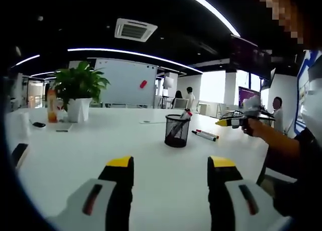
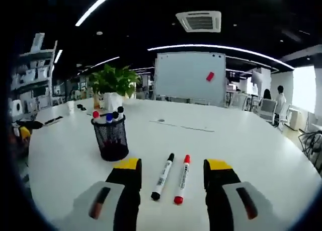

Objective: Pick up the whiteboard markers from the pen holder and place them facing the whiteboard neatly

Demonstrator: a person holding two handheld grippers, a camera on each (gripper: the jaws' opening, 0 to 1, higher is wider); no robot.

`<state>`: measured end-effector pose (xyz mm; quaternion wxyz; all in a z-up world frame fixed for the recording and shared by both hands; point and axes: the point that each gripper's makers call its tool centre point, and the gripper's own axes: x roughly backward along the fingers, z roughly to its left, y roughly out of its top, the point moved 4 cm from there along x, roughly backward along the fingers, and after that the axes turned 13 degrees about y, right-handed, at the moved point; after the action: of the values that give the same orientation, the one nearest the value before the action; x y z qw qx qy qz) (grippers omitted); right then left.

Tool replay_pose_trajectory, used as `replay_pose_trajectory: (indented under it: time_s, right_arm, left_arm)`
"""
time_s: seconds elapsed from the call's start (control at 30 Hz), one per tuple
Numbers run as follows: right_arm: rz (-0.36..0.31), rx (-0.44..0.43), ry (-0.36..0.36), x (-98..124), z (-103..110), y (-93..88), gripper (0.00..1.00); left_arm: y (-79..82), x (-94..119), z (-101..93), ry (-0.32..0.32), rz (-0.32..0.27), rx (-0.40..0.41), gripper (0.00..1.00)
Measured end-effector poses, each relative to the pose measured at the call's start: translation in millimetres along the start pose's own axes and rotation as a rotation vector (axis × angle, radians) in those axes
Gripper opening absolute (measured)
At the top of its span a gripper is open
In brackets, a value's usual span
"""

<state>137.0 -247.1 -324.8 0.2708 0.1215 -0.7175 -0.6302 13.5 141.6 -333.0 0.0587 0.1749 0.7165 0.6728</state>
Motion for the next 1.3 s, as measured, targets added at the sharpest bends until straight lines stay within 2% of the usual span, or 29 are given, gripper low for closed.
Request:
replay_pose_trajectory:
  time_s: [0.13, 0.2, 0.33, 0.4, 0.43, 0.57, 0.7, 0.77, 0.83, 0.9, 0.93, 1.0, 1.07, 1.17, 1.2, 1.3]
  right_arm:
    - [-0.021, 0.028, 0.019, 9.2, 2.3, 10.9, 0.53]
    - [0.003, 0.026, 0.026, 11.3, 0.6, 8.0, 0.56]
    - [-0.059, 0.064, 0.085, 18.2, 8.1, 16.0, 0.56]
    - [-0.074, 0.066, 0.152, 19.2, 15.0, 18.9, 0.56]
    - [-0.054, 0.080, 0.189, 18.3, 18.2, 16.7, 0.56]
    - [0.009, 0.097, 0.223, 16.9, 21.4, 5.1, 0.54]
    - [-0.032, 0.114, 0.248, 23.6, 29.1, 5.0, 0.53]
    - [-0.046, 0.091, 0.317, 26.5, 39.0, 4.7, 0.53]
    - [-0.081, 0.080, 0.334, 30.4, 42.4, 4.2, 0.53]
    - [-0.052, 0.059, 0.341, 32.8, 46.3, -0.9, 0.53]
    - [-0.048, 0.066, 0.348, 35.0, 49.9, 0.8, 0.53]
    - [-0.083, 0.079, 0.337, 42.2, 51.9, 9.7, 0.53]
    - [-0.142, 0.029, 0.355, 49.1, 55.2, 21.6, 0.53]
    - [-0.161, 0.030, 0.365, 56.8, 57.8, 31.3, 0.53]
    - [-0.168, 0.071, 0.394, 57.9, 62.0, 33.8, 0.53]
    - [-0.152, 0.099, 0.401, 58.9, 67.1, 31.9, 0.53]
  left_arm:
    - [0.8, 0.3, 0.5, -0.001, -0.007, 0.020, 0.61]
    - [1.8, 1.0, 1.9, 0.003, -0.014, 0.027, 0.61]
    - [4.2, 2.7, 3.3, 0.002, -0.025, 0.044, 0.63]
    - [6.5, 3.5, 3.4, 0.002, -0.033, 0.049, 0.63]
    - [8.0, 4.2, 3.5, 0.003, -0.037, 0.049, 0.62]
    - [10.3, 8.6, 3.1, 0.016, -0.039, 0.041, 0.61]
    - [7.7, 10.0, 4.0, 0.025, -0.029, 0.038, 0.61]
    - [7.2, 11.5, 4.3, 0.026, -0.029, 0.036, 0.61]
    - [4.6, 11.0, 4.8, 0.023, -0.024, 0.032, 0.61]
    - [1.7, 10.5, 4.8, 0.025, -0.011, 0.023, 0.62]
    - [1.3, 10.4, 4.5, 0.026, -0.014, 0.018, 0.62]
    - [1.0, 10.3, 3.8, 0.020, -0.011, 0.022, 0.62]
    - [1.7, 10.2, 3.5, 0.017, -0.015, 0.027, 0.63]
    - [3.0, 9.9, 5.5, 0.016, -0.021, 0.033, 0.63]
    - [3.6, 9.7, 6.5, 0.017, -0.028, 0.045, 0.63]
    - [9.5, 10.5, 5.1, -0.003, -0.079, 0.107, 0.65]
